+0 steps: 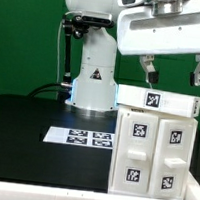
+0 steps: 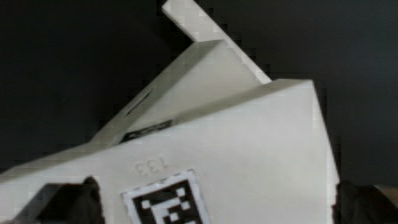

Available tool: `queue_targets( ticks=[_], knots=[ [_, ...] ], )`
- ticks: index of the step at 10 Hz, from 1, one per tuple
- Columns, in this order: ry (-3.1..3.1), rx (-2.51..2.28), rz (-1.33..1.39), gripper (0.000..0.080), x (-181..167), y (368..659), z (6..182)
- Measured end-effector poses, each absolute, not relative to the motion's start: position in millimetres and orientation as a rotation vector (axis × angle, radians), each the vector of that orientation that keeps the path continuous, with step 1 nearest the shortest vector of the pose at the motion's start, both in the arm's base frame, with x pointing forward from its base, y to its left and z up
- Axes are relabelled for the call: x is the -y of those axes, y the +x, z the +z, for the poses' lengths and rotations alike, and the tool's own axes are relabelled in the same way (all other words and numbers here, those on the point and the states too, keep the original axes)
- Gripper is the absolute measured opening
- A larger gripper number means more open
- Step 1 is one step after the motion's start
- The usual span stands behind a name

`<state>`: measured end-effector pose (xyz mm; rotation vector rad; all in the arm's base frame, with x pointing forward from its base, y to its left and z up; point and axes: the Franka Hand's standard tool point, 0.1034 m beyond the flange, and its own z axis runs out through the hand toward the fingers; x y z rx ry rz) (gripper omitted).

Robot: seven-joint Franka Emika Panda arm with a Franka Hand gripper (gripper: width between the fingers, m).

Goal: Assemble cabinet

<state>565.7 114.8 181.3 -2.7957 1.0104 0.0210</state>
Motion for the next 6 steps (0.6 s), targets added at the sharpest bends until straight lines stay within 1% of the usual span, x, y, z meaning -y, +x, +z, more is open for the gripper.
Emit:
queue_targets(
  ticks=[2,4,6],
  knots=[
    [-2.864,-0.801,0.002,0.0649,-114.0,565.7,181.0],
    [-3.013,-0.253,-0.035,0.0649,-110.1,568.1,184.1],
    [-3.041,0.332,0.012,0.0649,-112.4,566.6,181.5]
  ],
)
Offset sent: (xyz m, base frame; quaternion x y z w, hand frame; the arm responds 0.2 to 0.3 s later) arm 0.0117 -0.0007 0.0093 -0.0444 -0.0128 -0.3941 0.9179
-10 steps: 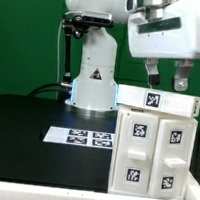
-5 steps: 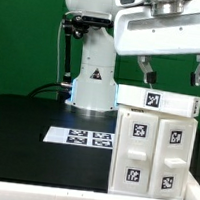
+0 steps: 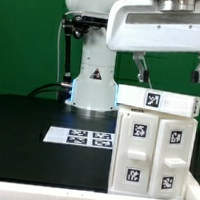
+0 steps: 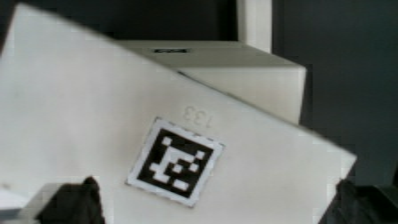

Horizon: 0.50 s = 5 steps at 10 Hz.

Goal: Assemble cabinet

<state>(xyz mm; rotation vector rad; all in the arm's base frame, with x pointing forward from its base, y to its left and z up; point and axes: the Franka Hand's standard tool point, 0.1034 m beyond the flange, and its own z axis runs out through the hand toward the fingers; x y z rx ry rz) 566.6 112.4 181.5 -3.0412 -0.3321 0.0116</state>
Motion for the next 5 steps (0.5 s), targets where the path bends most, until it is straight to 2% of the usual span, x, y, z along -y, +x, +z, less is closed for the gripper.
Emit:
queue_targets(
  ticks=[5],
  knots=[
    [-2.942,0.909,-0.004,0.0649,-107.6,568.4,180.7]
  ],
)
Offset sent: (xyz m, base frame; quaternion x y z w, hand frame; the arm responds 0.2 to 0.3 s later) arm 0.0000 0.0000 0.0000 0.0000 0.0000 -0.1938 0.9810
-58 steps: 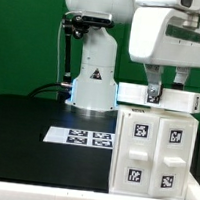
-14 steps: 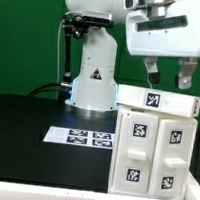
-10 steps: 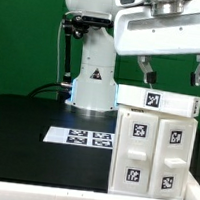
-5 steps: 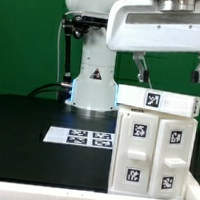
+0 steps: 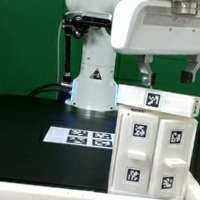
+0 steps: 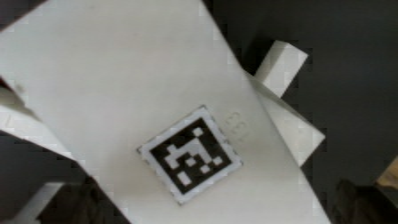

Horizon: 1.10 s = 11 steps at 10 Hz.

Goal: Assemble cabinet

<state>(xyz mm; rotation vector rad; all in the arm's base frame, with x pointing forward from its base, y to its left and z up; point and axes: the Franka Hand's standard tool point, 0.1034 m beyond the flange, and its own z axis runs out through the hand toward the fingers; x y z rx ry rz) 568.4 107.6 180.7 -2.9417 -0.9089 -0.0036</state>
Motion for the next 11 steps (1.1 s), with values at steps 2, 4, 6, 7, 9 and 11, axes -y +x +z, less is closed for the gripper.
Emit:
queue_targets(
  ticks=[2,4,6,7,9,11],
  knots=[
    [-2.830,1.354,-0.010,0.0649,-102,570,178.3],
    [-2.812,1.423,-0.021,0.0649,-104,569,173.9],
    [-2.814,1.418,-0.008,0.0649,-102,568,167.6],
    [-2.814,1.416,0.000,0.0649,-101,567,164.9],
    [-2.815,1.412,0.016,0.0649,-97,567,158.7],
    [-2.827,1.387,0.020,0.0637,-95,567,157.4]
  ],
)
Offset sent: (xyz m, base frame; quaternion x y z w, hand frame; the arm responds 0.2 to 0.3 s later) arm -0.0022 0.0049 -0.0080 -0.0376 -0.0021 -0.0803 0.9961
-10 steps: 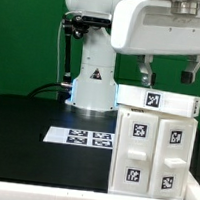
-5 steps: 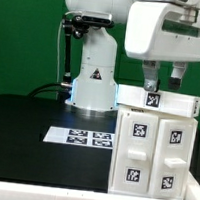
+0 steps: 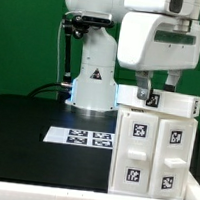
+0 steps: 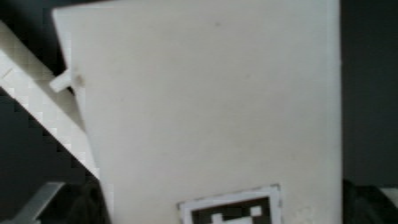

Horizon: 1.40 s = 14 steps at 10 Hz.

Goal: Assemble cabinet

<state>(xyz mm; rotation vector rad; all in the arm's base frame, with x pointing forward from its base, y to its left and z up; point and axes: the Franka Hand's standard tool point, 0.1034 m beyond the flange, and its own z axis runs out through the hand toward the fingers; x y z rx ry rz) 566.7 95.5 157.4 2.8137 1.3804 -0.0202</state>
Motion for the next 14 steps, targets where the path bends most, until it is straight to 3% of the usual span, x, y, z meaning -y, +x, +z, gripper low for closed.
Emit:
queue_targets(
  ticks=[1,2,6,10,14],
  knots=[
    [2.844,-1.317,-0.020,0.0637,-95.3,566.7,157.3],
    [2.893,-1.204,-0.020,0.0552,-95.5,566.5,157.1],
    [3.062,-0.660,-0.010,0.0552,-96.6,567.4,156.6],
    [3.134,0.426,0.028,0.0553,-97.7,566.5,155.7],
    [3.058,0.820,0.026,0.0553,-98.4,566.8,155.4]
  ],
)
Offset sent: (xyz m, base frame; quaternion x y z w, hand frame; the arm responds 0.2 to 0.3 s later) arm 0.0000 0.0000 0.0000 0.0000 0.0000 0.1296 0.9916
